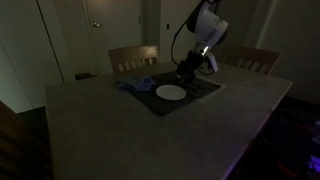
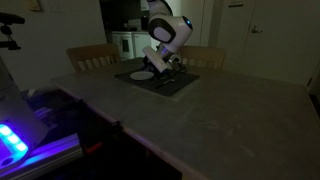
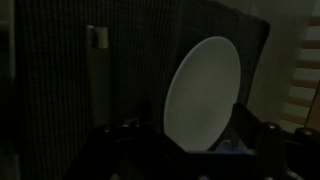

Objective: Move the plate to the left

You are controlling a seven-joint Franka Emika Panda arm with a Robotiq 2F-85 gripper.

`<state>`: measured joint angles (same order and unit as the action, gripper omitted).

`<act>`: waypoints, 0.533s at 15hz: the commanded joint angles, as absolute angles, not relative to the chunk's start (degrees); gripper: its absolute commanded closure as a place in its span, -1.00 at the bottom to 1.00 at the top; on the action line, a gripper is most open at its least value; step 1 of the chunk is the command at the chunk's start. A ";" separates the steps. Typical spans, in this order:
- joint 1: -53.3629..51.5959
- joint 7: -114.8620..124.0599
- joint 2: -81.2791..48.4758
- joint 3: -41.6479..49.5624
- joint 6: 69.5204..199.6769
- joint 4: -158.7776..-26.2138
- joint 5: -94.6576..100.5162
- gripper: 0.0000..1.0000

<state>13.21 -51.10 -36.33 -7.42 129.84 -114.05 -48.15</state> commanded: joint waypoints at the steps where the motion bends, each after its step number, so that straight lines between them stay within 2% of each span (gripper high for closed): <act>1: 12.39 -51.24 -36.44 -6.97 128.59 -113.80 -48.78 -0.65; 2: 12.34 -51.21 -36.45 -6.97 128.57 -113.77 -48.78 -0.67; 5: 12.24 -51.25 -36.52 -6.99 128.53 -113.76 -48.79 -0.58; 7: 12.12 -51.13 -36.64 -6.98 128.38 -113.65 -48.72 -0.08; 8: 12.03 -51.05 -36.77 -6.96 128.33 -113.56 -48.66 0.08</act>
<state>12.72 -51.09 -36.41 -7.42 129.68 -114.04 -48.15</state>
